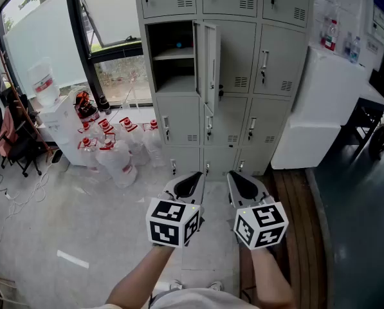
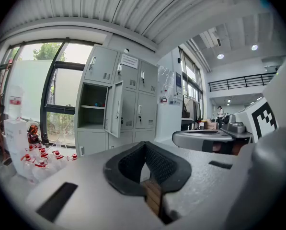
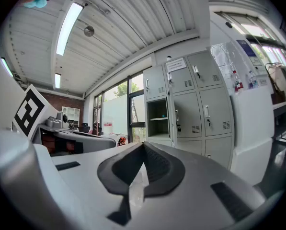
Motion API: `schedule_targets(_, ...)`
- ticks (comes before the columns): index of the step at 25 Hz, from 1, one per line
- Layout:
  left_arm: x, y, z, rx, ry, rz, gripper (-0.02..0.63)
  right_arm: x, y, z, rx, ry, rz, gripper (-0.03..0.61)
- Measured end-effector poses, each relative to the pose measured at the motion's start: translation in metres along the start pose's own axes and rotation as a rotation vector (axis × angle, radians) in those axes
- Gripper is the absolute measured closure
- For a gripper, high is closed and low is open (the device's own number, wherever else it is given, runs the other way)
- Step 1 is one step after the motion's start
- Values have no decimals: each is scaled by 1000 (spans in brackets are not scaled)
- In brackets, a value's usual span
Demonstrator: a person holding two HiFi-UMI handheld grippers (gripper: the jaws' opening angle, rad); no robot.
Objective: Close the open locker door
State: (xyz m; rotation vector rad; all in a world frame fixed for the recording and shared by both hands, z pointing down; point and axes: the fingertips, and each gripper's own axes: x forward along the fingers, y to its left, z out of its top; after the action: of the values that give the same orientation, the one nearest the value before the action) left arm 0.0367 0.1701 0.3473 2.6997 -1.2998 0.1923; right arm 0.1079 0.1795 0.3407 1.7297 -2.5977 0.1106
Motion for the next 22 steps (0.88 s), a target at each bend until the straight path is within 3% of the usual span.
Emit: schedule_targets(22,37,-48,-1,-8,16,56,607,-17,-49,0,31,-20,88,573)
